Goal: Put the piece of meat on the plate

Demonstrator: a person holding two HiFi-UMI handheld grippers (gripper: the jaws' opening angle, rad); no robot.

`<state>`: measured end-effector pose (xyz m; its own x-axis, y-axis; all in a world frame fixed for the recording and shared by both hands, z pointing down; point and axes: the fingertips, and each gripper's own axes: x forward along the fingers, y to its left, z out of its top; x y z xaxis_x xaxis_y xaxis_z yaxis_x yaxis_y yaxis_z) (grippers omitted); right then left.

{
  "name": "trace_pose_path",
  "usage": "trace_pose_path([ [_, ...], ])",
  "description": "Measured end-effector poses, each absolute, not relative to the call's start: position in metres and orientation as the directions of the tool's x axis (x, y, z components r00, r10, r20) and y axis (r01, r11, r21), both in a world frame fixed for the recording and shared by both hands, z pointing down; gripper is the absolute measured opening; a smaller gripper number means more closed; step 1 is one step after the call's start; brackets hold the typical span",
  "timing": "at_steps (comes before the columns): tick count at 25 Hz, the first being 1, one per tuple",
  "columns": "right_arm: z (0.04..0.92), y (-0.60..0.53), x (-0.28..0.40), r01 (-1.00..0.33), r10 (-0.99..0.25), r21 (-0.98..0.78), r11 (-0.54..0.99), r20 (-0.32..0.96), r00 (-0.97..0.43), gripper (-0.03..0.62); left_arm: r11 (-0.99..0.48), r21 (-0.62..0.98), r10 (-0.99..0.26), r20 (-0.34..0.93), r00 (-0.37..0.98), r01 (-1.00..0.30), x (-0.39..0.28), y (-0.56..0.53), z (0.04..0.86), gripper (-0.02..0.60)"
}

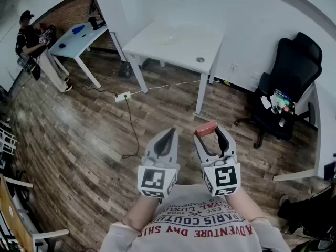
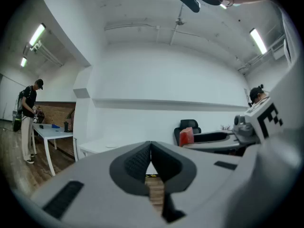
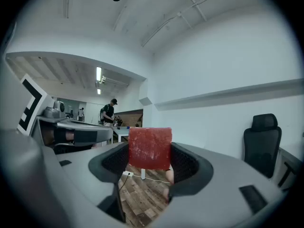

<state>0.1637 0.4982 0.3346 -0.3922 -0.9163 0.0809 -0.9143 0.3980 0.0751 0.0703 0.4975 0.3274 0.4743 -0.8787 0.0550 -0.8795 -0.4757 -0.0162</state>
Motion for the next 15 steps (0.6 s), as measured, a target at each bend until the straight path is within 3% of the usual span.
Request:
trace_pose_path([
  [15,0.340,0.489,0.170,-0.904,-0.901,0.000,0.428,0.082,-0.426,0.281,-0.487,-0.014,-0.872,0.073,0.485,-0.873,0.083,0.486,0.337,0.008],
])
